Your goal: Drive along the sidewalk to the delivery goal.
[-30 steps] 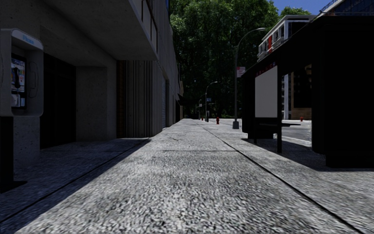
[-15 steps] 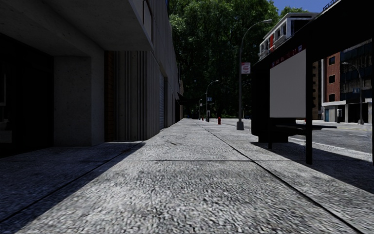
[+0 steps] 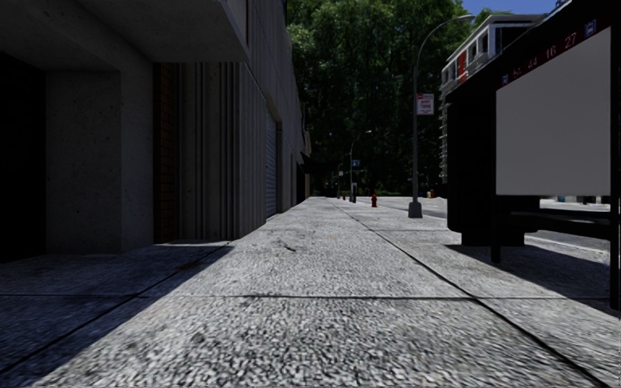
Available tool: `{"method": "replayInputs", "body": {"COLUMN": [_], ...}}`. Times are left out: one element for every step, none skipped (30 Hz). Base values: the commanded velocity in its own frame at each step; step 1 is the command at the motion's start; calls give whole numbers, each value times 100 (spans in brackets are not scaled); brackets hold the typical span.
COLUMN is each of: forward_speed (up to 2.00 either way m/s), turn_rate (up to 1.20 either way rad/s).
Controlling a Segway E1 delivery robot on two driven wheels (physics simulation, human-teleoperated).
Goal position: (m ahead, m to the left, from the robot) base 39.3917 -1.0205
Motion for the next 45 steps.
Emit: {"method": "replayInputs", "body": {"forward_speed": [200,200,200,200,200,200,200,200,200,200,200,200,200,200,200,200,200,200,200,200,200,200,200,200,200,200,200,200,200,200,200,200,200,200,200,200,200,200,200,200,200,200,200,200,200], "turn_rate": [39,26,26,0,0,0,0,0,0,0,0,0,0,0,0,0,0,0,0,0,0,0,0,0,0,0,0,0,-12,-35,-35,-45,-46,-21,-21,0,0,0,0,0,0,0,0,0,0]}}
